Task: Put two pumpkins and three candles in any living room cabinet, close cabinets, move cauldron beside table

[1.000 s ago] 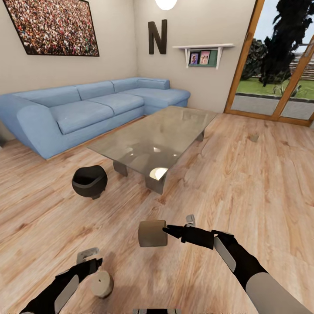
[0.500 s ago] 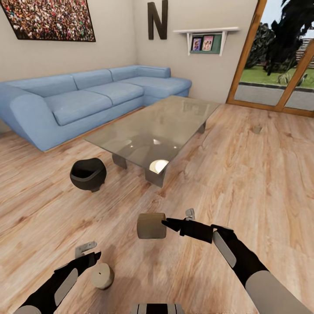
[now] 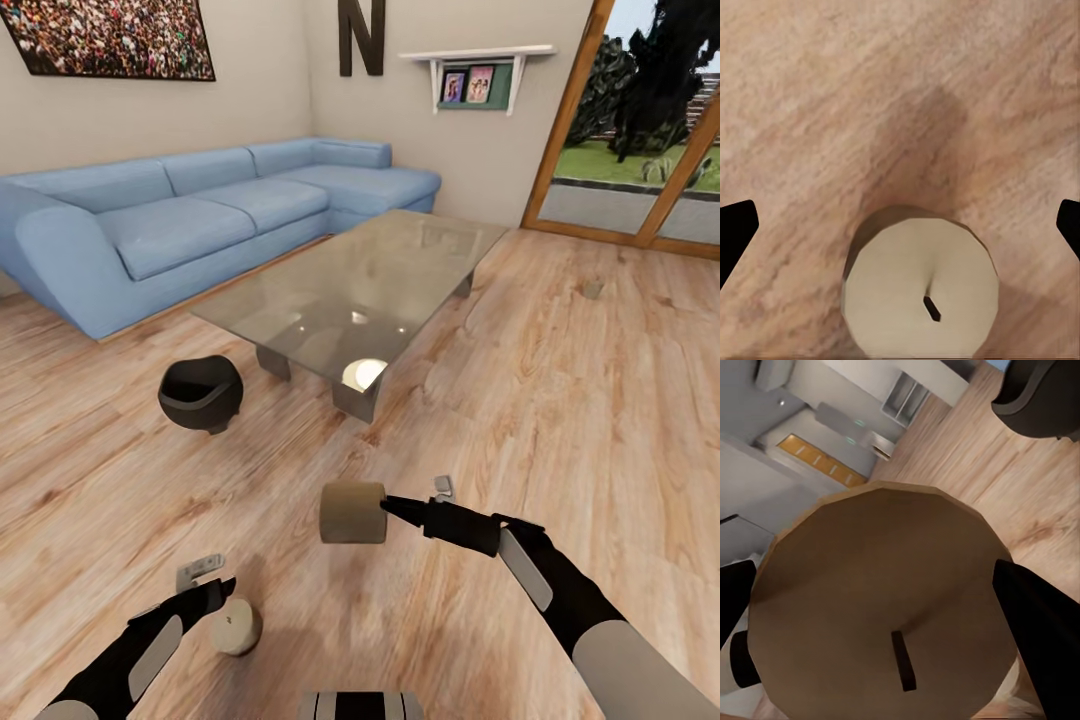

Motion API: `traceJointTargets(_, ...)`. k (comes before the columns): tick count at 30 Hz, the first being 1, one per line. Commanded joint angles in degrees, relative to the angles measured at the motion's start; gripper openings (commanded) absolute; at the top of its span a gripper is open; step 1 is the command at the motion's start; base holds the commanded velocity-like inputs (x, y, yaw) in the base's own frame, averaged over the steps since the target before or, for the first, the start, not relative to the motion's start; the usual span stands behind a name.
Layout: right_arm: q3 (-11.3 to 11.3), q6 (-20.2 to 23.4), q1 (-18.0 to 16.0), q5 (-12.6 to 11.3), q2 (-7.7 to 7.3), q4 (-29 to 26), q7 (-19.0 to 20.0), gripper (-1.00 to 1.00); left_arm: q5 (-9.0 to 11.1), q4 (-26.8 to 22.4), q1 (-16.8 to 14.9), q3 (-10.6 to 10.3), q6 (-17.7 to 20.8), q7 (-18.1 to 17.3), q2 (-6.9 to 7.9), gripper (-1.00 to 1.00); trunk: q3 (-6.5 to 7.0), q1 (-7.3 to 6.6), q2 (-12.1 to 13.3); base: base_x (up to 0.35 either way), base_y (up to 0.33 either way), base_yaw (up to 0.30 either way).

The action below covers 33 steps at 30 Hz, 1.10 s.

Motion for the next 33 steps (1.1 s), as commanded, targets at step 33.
traceJointTargets(33,0.20,5.99,1.09,-0.89,-0.17,-11.53,0.20,-1.00,0.37,0.28,-0.02,-0.60,2.27,0.25,-2.42,1.00,-5.14,0.58,-0.33,0.000,0.000,0.000)
